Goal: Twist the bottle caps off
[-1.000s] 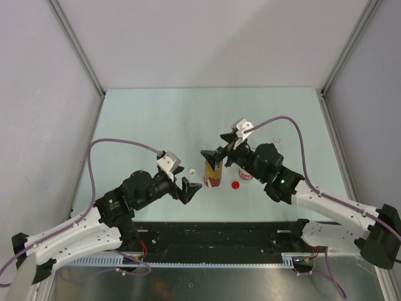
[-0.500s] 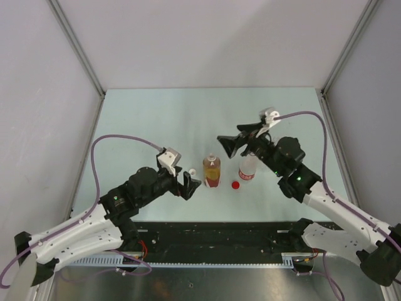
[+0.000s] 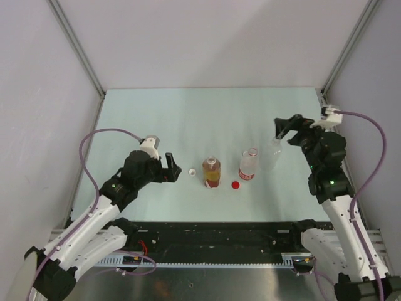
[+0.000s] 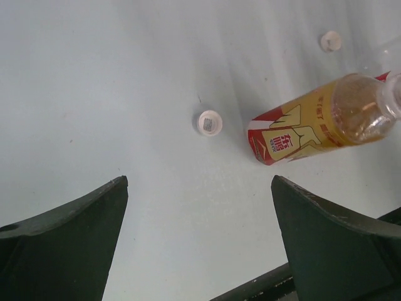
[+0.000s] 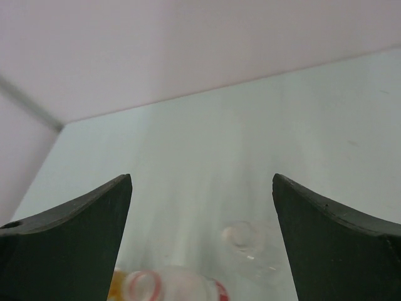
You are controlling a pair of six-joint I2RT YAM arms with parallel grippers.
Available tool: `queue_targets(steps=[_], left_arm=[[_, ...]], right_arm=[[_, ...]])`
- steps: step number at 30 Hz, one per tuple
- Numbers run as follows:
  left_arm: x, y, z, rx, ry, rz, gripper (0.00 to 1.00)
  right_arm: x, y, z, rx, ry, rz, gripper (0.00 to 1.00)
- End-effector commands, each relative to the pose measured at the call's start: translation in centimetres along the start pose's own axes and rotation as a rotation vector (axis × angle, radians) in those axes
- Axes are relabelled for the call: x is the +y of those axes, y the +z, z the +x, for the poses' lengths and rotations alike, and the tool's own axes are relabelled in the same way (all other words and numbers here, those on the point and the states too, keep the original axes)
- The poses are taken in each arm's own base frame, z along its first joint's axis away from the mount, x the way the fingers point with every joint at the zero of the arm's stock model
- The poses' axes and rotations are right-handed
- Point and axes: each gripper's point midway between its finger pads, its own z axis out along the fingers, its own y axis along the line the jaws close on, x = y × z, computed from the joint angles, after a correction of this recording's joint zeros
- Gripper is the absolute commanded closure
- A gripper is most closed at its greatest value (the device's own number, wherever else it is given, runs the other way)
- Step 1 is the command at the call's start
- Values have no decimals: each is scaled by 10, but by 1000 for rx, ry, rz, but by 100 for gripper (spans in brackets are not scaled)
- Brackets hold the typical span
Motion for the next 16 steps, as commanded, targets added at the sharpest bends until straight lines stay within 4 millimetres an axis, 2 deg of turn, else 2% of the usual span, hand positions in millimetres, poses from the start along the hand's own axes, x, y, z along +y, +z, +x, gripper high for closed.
queue_targets(steps=[1, 5, 8, 11, 16], left_arm=[[-9, -3, -9, 10, -40, 32, 1], [-4, -8, -20, -40, -30, 4, 1], [0, -13, -29, -83, -21, -18, 1], [3, -18, -38, -123, -1, -34, 0], [10, -26, -55, -203, 21, -75, 1]], right_arm=[[-48, -22, -21, -28, 31, 193, 3], [-83, -40, -33, -78, 55, 339, 2], [-90, -44, -34, -88, 67, 377, 3], [-97, -42, -27, -75, 78, 397, 2], [-119, -45, -15, -91, 88, 494, 2]])
